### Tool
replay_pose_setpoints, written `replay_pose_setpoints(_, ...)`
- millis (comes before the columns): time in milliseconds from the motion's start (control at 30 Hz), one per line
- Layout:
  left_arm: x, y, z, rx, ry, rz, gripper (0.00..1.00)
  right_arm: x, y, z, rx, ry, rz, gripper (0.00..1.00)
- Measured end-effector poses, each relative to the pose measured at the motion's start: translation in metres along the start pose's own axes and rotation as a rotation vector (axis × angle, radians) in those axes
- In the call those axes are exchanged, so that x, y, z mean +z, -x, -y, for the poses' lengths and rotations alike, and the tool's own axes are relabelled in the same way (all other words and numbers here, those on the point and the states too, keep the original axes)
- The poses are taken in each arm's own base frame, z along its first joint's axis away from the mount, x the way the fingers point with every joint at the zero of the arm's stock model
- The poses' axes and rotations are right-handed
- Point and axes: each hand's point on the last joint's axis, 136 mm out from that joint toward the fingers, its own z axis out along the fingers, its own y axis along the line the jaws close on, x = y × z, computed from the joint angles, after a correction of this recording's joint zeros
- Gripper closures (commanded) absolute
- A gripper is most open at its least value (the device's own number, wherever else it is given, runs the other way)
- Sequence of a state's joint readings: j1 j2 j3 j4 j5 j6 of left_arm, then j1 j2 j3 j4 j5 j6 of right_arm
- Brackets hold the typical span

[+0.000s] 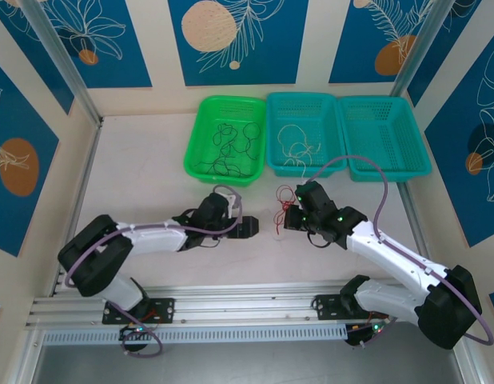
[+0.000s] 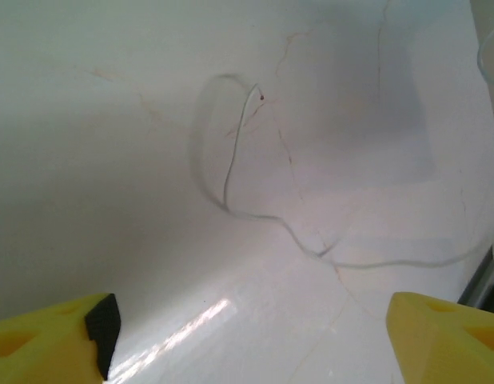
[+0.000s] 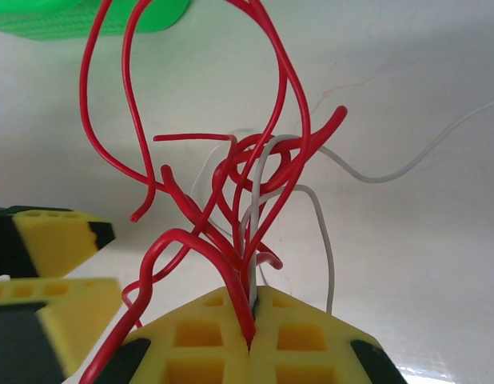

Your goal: Untangle the cables

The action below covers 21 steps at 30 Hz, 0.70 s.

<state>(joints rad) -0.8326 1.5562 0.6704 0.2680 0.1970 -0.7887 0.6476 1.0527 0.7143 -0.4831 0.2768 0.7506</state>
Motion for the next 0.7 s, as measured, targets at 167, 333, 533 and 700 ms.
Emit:
replay_pose_setpoints(167, 0.02, 0.021, 0.009, 0.015, 0.03, 0.055, 0.32, 0.001, -0.004, 0.001, 0.009, 0.006, -0.013, 1.0)
replay_pose_setpoints(333, 0.042, 0.037, 0.0, 0.028, 0.123, 0.08, 0.39, -0.001, -0.004, 0.0, 0.014, 0.015, -0.008, 1.0)
replay_pose_setpoints(533, 0.069, 0.03, -0.007, 0.081, 0.162, 0.025, 0.53, -0.002, -0.004, 0.0, 0.014, 0.018, -0.005, 1.0)
replay_pose_setpoints(700, 0.078, 0.029, -0.008, 0.118, 0.187, 0.011, 0.71, -0.002, -0.004, 0.0, 0.015, 0.017, -0.004, 1.0)
